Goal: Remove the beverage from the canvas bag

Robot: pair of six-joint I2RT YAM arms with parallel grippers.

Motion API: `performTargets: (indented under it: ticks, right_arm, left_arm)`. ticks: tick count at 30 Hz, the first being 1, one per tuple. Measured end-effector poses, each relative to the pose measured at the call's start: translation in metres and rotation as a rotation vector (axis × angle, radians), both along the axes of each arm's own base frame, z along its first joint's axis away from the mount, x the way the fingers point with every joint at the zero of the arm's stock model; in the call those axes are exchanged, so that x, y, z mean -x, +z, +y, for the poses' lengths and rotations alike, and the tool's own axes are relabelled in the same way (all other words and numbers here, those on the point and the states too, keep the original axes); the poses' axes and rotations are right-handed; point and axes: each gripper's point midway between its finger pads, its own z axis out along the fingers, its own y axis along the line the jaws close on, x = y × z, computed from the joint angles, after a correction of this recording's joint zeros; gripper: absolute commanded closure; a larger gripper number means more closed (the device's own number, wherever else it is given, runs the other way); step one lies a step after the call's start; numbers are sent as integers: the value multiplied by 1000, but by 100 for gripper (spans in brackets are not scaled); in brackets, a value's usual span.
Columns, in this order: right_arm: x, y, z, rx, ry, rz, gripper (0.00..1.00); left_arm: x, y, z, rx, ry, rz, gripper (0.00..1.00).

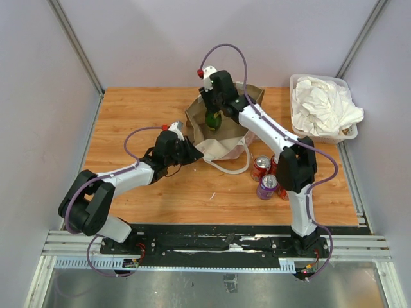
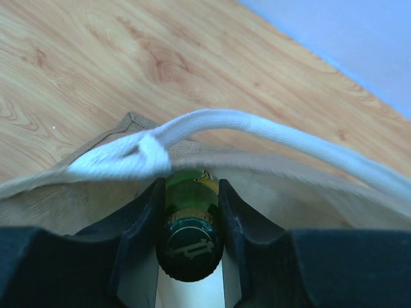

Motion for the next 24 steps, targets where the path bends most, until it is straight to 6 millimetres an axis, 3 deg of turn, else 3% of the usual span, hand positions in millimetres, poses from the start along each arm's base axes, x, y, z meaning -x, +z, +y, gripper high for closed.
performTargets:
  ticks: [2,6,10,13,15,17,20,24]
  right_arm:
    - [7,25,-3,-4,12,-37,99]
    - [34,100,-11,-46,30,-151,99]
    - [90,177,-25,-103,47,-288,99]
    - [140,210,-43,-138,55,-356,99]
    - [169,216,-54,-152,65,-373,99]
    - [195,210,-67,-153,71,-367,99]
    - [224,184,-84,-128,75,-318,99]
    - [246,144,-104,-43,60,-241,99]
  left_arm:
    - [-1,1,0,2,0,-3,90]
    - [-2,4,-1,2,1,-5,90]
    - [-2,9,2,-1,11,-11,89]
    - [-5,15,4,0,24,-21,88]
    - [-8,19,6,3,33,-29,86]
    - [-9,23,8,5,42,-35,84]
    - [-11,27,11,6,54,-45,82]
    - [-11,33,14,10,65,-59,78]
